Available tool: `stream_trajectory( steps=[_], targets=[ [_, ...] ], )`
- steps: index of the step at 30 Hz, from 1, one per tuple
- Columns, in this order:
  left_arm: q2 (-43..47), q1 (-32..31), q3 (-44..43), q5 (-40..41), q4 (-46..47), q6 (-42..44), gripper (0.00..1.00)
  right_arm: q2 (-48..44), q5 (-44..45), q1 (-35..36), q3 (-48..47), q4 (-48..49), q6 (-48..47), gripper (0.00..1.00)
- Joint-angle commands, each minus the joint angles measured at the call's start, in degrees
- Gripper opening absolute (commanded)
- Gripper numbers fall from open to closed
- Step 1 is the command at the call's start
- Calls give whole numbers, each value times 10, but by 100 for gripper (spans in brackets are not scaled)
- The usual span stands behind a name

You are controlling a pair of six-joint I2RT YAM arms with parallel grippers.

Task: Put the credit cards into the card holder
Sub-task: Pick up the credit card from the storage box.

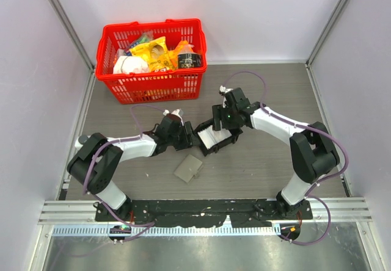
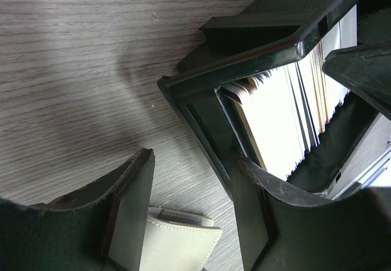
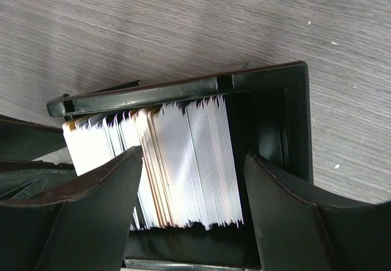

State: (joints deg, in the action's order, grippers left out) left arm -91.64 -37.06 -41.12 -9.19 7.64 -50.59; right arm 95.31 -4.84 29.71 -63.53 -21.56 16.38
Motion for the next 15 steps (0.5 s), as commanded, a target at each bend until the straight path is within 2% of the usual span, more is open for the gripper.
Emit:
stream_trajectory(
  steps=[1,7,15],
  targets=[
    [-7,-1,-23,-12,34,1,56,11,-20,-8,3,23,-6,72],
    [-7,-2,-25,-17,35,1,56,29,0,-8,1,21,-9,76],
    [-7,-2,-26,-21,36,2,56,38,-53,-9,13,27,-1,79]
  ],
)
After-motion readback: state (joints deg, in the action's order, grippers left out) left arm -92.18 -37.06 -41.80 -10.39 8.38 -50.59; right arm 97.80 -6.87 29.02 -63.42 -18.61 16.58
